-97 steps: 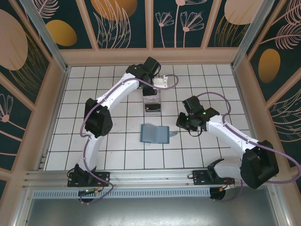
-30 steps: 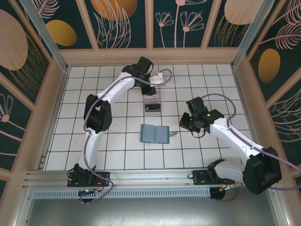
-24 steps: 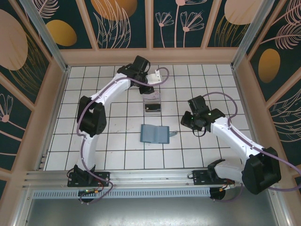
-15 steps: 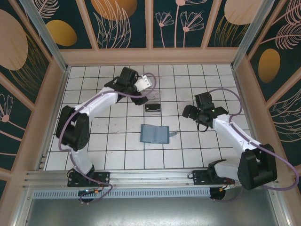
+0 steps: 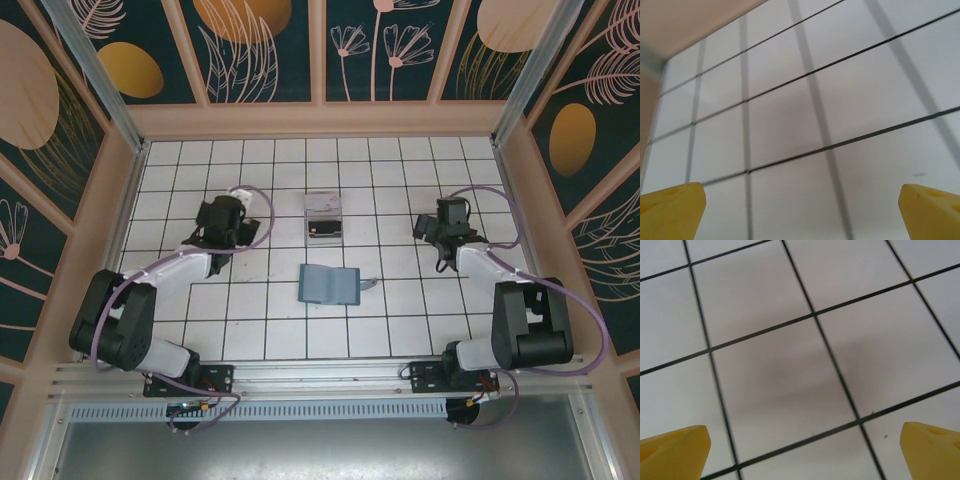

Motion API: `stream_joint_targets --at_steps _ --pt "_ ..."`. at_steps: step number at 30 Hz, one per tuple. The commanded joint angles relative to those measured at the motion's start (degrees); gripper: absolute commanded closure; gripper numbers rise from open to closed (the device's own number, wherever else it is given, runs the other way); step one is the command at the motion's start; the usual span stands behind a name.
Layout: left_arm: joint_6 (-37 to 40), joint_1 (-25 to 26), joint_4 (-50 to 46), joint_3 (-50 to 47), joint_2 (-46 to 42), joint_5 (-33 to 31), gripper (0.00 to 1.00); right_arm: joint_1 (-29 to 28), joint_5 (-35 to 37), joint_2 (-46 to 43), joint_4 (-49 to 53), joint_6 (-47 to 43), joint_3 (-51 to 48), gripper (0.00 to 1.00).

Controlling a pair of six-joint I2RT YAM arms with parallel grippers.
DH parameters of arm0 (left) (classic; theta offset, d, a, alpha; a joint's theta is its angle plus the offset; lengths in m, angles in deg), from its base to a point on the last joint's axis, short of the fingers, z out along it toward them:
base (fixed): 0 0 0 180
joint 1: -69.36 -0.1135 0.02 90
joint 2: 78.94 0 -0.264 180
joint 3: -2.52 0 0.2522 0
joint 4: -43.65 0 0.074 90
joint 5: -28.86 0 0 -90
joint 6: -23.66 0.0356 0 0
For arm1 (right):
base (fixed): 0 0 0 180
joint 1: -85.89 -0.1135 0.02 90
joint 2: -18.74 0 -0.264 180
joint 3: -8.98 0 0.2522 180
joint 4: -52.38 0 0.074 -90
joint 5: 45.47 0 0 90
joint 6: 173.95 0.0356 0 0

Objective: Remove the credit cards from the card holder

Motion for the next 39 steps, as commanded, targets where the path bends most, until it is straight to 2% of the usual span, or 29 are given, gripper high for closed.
stream_joint_targets --at_steps 1,3,4,8,11,14,17,18,19,21,22,23,39 --pt "-8.23 -2.9 17.12 -7.32 -4.3 -9.65 0.02 1.98 2.14 1.35 -24.65 -6.61 -7.73 0.02" --pt "-10.18 -5.11 24.39 -11.74 -5.92 -9.55 0.02 2.32 2.79 1.94 -37.77 -9.13 -13.53 0.02" --pt "-11.33 -6.14 26.91 -13.55 -6.57 -8.69 0.01 2.2 2.99 1.76 -39.64 -9.84 -13.95 0.02" --pt "-13.49 -10.44 38.28 -19.71 -6.82 -3.46 0.02 2.69 -0.26 0.59 -58.71 -11.71 -21.37 0.02" --pt "-14.7 -12.98 47.05 -22.84 -4.46 0.26 0.01 3.77 -3.95 2.93 -65.21 -11.78 -23.08 0.02" --pt "-13.55 -13.97 50.42 -22.78 -2.71 1.42 0.01 5.05 -8.24 6.03 -71.45 -11.81 -25.22 0.02" --pt "-14.48 -16.08 56.71 -23.87 1.86 4.5 0.02 6.74 -11.38 8.75 -74.29 -11.11 -25.6 0.02" --pt "-14.95 -16.82 60.06 -24.85 2.74 5.9 0.01 7.03 -12.94 8.19 -70.65 -11.07 -24.36 0.01" --pt "-15.12 -17.35 59.34 -25.53 1.91 7.7 0.02 7.65 -13.4 8.45 -71.72 -10.83 -24.45 0.01" --pt "-14.13 -17.57 66.34 -27.77 4.61 9.41 0.02 7.91 -13.45 8.4 -71.35 -10.78 -24.33 0.01" --pt "-13.8 -17.56 66.33 -27.29 4.67 10.53 0.02 7.83 -13.4 8.27 -70.82 -10.8 -24.27 0.01" --pt "-13.99 -17.58 61.07 -25.66 3.92 10.92 0.02 7.87 -13.42 8.42 -71.3 -10.76 -24.33 0.01" --pt "-13.75 -17.57 63.55 -26.74 3.94 10.83 0.01 7.64 -14.78 8.42 -71.06 -11.11 -24.26 0.01"
